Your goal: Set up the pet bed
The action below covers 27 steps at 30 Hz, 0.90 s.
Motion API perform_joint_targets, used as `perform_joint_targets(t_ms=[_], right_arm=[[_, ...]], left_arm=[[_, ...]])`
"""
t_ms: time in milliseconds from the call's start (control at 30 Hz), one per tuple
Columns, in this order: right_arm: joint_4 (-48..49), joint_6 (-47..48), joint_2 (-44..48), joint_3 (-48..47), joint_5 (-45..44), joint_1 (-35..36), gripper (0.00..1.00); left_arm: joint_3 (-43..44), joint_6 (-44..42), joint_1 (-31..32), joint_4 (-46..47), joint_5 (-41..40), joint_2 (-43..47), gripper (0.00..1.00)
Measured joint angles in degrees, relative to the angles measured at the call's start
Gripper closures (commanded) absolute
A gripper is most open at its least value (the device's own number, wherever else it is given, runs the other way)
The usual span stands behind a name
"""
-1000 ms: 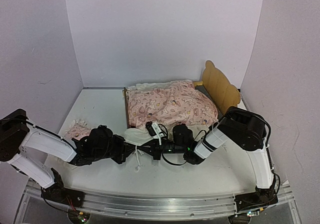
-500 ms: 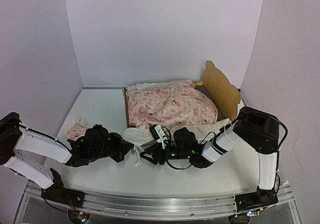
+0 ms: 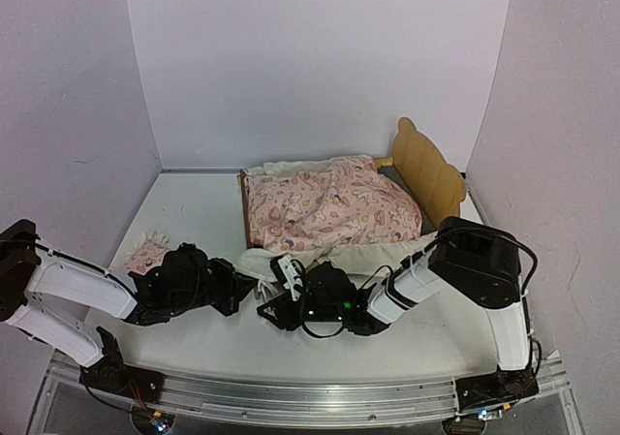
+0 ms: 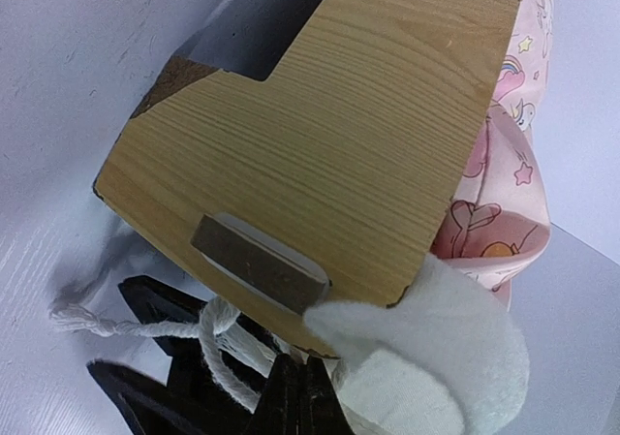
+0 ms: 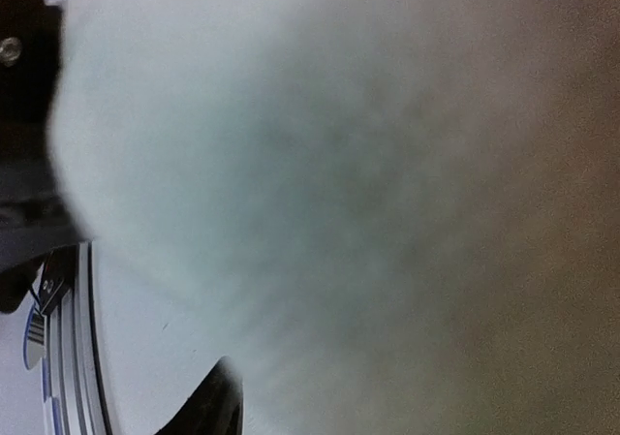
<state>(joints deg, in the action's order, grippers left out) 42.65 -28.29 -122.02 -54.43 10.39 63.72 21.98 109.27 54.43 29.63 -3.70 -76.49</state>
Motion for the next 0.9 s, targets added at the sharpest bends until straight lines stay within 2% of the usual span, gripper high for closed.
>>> perform_joint_targets(t_ms=[133, 400, 633, 733, 833, 900], right_arm=[[0.37, -1.31, -2.58, -1.11, -2.75, 0.26, 1.00], [2.27, -1.33, -1.70, 2.29, -9.97, 0.59, 1.00], [2.32, -1.55, 0.20, 3.23, -12.17, -0.46, 1.00], [0.94, -1.27, 0.90, 3.76, -12.94, -0.96, 1.00], [-0.72, -0.26, 1.86, 4.26, -13.27, -1.44, 1.00], [-1.60, 0.24, 2.49, 4.26, -13.42, -1.46, 1.00]], left_arm=[[-0.24, -0.20, 0.00, 0.02, -0.04, 0.90, 1.00], [-1.25, -8.15, 0.02, -0.70, -1.18, 6.03, 1.00], [-2.10, -16.39, 0.26, -5.03, -2.56, 10.29, 1.00], [1.16, -20.68, 0.26, -12.72, -4.07, 11.37, 1.00], [10.10, -27.28, 0.35, -24.79, -7.17, 10.25, 1.00], [14.93, -31.30, 0.61, -28.92, -9.07, 9.55, 1.00]])
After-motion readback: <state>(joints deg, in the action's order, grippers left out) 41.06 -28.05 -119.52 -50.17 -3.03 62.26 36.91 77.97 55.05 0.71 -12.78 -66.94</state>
